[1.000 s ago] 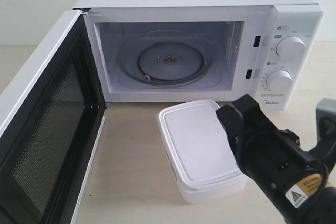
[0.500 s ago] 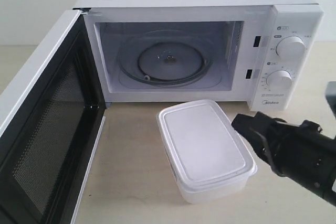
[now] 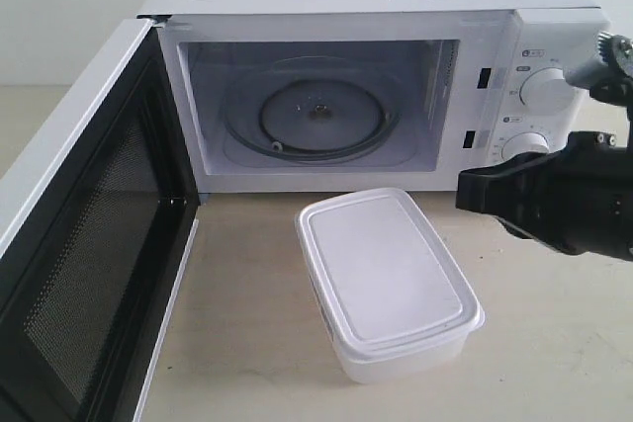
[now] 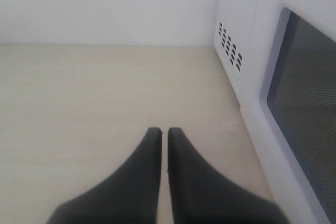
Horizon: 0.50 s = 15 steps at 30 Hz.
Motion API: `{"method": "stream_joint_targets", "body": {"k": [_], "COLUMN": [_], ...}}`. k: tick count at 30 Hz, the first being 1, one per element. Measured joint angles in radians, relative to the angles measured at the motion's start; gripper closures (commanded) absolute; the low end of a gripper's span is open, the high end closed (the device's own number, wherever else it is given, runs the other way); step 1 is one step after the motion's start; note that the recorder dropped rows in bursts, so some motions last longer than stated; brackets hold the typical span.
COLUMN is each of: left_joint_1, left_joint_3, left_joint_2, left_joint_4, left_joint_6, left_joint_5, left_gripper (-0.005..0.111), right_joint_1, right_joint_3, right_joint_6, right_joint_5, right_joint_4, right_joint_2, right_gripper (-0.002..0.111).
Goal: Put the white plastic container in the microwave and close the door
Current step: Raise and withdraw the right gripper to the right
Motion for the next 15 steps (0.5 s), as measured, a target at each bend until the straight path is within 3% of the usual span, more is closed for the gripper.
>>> {"method": "stream_joint_targets", "body": {"k": [7,15], "left_joint_1": [0.000,0.000], "left_joint_3": [0.000,0.000], "left_joint_2": [0.000,0.000], "left_joint_4": [0.000,0.000], "left_joint_6": [0.000,0.000], "left_joint_5": [0.000,0.000], "left_gripper": [0.102,0.102], "right_joint_1": [-0.063,-0.131], "right_joint_3": [-0.022,-0.089], "right_joint_6": [0.313,0.474], "right_joint_5": [-0.070,-0.310], "right_joint_4": [-0.408,-0.490], "right_joint_2": [-0.002,-0.002], "right_gripper": [0.108,0.108]}}
